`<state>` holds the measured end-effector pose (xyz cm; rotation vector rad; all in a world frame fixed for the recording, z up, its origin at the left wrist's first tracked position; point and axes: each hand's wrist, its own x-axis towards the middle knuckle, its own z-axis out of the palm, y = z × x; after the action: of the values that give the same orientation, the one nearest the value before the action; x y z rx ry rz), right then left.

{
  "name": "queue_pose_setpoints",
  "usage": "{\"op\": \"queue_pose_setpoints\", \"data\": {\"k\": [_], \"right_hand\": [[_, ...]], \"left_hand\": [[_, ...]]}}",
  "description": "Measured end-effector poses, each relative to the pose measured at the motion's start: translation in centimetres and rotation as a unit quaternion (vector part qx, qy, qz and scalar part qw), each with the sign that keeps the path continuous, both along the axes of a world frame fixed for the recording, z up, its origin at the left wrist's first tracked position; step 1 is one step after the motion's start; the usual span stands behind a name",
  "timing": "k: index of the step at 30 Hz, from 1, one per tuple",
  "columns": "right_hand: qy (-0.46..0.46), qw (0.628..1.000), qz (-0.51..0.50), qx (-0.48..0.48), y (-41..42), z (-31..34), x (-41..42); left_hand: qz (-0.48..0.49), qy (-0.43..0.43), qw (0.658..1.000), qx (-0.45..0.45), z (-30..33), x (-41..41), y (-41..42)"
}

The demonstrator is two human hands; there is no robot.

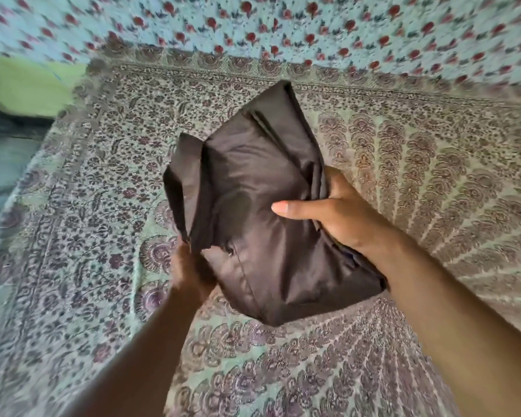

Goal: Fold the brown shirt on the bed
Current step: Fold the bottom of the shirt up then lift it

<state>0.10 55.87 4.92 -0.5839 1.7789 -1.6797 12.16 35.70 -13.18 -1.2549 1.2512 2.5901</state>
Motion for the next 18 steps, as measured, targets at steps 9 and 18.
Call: {"op": "queue_pose_setpoints", "data": {"k": [9,18], "right_hand": [[-0.041,0.997,-0.056,-0.026,-4.6,-2.7,12.9],[-0.148,0.979,-0.133,0.038,-11.8,-11.8,24.2]], "left_hand": [[0.059,-0.036,0.995,-0.071,2.8,17.0,-7.4],[-0.036,-0.132,0.87,-0.473,2.1,29.8,-20.4]]}}
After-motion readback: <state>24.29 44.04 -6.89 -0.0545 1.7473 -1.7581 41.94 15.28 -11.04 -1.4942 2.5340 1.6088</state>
